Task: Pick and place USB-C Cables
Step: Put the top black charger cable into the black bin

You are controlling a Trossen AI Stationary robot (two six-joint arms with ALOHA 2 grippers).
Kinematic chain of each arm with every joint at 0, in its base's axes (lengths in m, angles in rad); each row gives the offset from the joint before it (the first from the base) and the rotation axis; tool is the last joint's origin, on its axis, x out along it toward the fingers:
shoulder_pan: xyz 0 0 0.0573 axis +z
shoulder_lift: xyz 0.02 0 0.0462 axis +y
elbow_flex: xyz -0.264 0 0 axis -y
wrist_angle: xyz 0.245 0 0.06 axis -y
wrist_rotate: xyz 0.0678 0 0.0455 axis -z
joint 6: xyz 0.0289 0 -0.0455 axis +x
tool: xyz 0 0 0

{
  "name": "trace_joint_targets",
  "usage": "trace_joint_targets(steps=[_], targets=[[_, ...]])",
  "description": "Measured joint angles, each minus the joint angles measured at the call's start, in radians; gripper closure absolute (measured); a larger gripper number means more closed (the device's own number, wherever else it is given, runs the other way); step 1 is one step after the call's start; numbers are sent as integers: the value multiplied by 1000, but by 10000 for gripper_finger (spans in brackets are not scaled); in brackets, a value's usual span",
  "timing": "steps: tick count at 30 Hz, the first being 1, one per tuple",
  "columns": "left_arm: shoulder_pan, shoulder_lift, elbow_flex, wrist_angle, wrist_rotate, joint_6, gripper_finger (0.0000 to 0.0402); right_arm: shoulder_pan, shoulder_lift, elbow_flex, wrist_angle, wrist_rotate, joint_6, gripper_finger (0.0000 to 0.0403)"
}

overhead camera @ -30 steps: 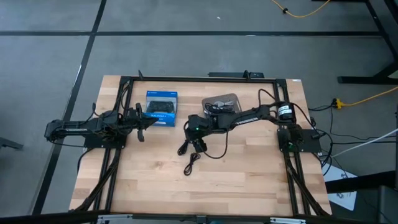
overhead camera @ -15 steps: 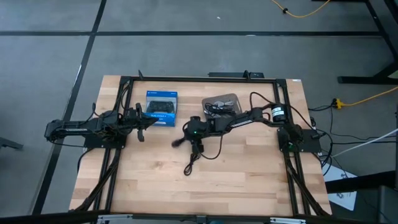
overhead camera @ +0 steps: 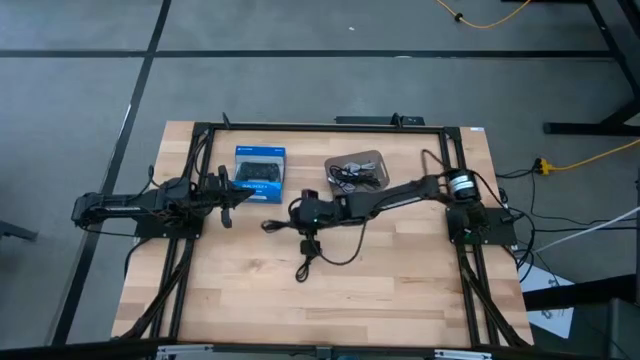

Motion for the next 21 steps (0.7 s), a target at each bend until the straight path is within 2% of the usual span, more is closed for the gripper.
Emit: trace_joint_targets(steps=[2, 4, 7, 9, 15, 19, 21], targets=[[0, 0, 0, -1, 0, 0, 401, 11, -36, 22, -9, 40, -27, 365], [0, 0, 0, -1, 0, 0, 401, 25, -82, 32, -50, 137, -70, 365], [0, 0, 0, -1, 0, 0, 401, 36, -159, 34, -135, 371, -93, 365], [0, 0, 0, -3, 0, 0, 401, 29, -205, 32, -256, 508, -56, 365], [0, 0, 0, -4, 0, 0, 401, -18, -309, 30, -798, 684, 293, 365], [0, 0, 0, -5, 0, 0, 401, -59, -323, 28, -1160, 759, 544, 365], [0, 0, 0, -5, 0, 0, 401, -74, -329, 14, -1211, 783, 582, 365]])
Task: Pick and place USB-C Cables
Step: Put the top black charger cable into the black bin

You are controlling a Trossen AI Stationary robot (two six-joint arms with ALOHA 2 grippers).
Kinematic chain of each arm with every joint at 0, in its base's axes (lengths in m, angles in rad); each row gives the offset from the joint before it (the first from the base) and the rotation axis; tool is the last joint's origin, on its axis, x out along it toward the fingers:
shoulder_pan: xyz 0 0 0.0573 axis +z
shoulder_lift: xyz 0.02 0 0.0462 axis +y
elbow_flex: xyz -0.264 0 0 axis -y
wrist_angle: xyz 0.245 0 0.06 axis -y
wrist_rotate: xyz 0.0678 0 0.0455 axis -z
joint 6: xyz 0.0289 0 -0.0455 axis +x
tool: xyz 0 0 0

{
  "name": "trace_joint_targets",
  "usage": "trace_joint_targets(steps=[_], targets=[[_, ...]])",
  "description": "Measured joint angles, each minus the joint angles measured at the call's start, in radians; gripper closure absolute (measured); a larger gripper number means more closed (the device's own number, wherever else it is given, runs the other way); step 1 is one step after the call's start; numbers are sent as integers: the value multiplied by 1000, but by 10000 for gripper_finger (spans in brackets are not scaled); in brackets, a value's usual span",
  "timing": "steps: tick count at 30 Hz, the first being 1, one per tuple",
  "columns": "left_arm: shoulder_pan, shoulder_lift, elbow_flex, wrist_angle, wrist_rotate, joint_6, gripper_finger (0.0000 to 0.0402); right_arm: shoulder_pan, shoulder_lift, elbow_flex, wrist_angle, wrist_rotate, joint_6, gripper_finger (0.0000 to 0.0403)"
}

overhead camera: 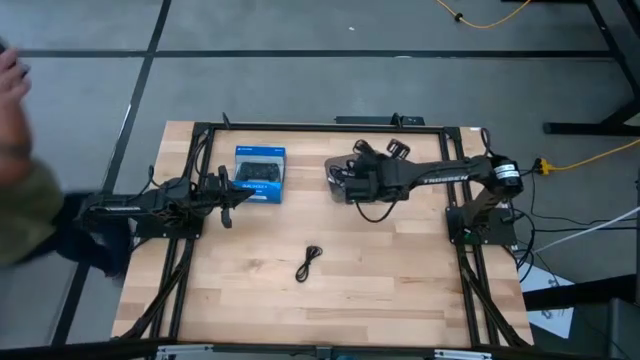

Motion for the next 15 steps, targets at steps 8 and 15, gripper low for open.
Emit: trace_joint_targets(steps=[8, 15], targets=[[0, 0, 0, 1, 0, 0, 401, -118, -97, -324, 503, -189, -330, 365], [0, 0, 0, 0, 0, 0, 401, -214, -191, -456, 843, -448, -495, 347]])
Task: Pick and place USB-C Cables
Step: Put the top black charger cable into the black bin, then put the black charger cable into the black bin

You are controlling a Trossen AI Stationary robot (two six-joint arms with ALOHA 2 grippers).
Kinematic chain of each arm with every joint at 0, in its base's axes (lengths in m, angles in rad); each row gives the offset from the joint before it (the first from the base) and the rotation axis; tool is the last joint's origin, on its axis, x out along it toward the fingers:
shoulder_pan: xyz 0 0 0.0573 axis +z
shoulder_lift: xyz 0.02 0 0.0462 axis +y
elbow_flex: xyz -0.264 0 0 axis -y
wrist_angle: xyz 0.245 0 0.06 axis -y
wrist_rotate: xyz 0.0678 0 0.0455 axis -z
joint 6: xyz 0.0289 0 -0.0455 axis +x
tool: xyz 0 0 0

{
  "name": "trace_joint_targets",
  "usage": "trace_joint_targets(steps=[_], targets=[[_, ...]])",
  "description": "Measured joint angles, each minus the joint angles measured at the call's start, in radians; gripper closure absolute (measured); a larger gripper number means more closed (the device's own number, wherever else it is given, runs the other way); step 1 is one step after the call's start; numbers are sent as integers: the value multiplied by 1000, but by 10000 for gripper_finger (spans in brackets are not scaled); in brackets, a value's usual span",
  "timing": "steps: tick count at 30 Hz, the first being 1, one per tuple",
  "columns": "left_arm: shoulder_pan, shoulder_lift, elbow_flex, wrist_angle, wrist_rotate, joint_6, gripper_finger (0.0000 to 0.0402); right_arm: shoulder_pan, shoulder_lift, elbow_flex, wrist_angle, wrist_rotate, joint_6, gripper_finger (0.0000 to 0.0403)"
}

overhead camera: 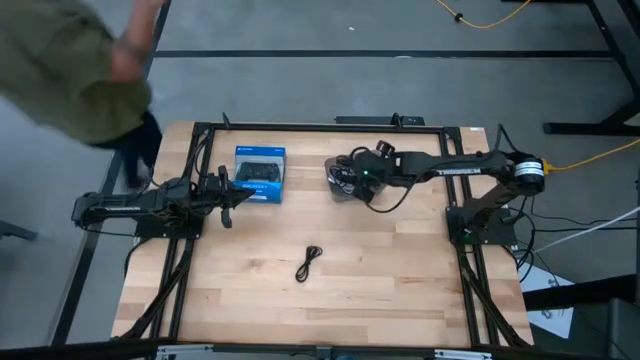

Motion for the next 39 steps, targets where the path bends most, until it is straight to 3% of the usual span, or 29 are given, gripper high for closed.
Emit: trace_joint_targets(steps=[13, 16, 21, 26, 31, 39], targets=[[0, 0, 0, -2, 0, 0, 401, -24, -2, -1, 0, -24, 31, 223], [0, 0, 0, -2, 0, 0, 401, -16, -2, -1, 41, -89, 58, 209], [0, 0, 0, -2, 0, 0, 401, 26, -1, -1, 220, -325, 24, 204], [0, 0, 0, -2, 0, 0, 401, 85, -1, 0, 434, -457, -29, 204], [0, 0, 0, -1, 0, 0, 401, 148, -1, 0, 555, -487, -8, 203], [0, 0, 0, -1, 0, 0, 401, 247, -1, 0, 565, -469, -6, 203]])
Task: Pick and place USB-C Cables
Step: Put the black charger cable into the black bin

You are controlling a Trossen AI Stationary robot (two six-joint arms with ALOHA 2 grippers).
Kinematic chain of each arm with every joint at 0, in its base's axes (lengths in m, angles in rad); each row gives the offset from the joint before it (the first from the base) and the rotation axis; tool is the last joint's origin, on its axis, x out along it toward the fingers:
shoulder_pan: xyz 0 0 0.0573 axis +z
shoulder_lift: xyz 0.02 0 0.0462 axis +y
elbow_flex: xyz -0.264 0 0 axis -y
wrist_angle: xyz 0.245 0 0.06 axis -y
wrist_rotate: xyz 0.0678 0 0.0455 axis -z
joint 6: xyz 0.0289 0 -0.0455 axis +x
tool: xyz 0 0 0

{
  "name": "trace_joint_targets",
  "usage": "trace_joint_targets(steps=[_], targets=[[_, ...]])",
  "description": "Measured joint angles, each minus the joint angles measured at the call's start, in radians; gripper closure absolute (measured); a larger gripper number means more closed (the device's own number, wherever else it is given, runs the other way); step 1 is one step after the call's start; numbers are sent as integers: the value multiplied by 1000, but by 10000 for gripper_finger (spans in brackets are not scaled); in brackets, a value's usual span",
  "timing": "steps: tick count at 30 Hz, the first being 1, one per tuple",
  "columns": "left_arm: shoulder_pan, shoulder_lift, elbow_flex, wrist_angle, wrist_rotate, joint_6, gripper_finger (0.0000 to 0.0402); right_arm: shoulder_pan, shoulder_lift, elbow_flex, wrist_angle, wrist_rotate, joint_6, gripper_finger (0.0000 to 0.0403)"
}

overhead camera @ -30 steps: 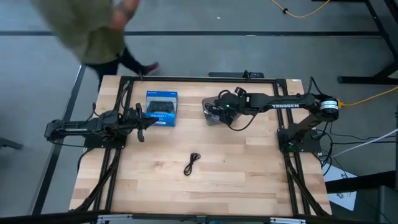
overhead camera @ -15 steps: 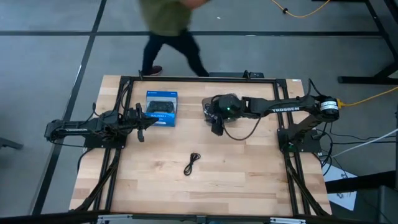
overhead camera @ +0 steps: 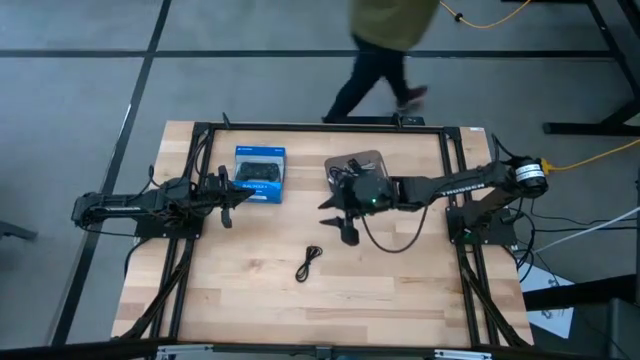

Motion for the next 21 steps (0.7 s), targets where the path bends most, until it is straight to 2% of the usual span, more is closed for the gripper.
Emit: trace_joint_targets(steps=[5, 11, 16, 21], targets=[[0, 0, 0, 0, 0, 0, 401, 49, 23, 1, 18, 13, -47, 203], [0, 0, 0, 6, 0, 0, 401, 106, 167, 14, 87, 9, -20, 203], [0, 0, 0, 6, 0, -4, 401, 133, 329, 115, 73, -1, -66, 203], [0, 0, 0, 5, 0, -3, 401, 150, 462, 241, -75, -33, -176, 203]])
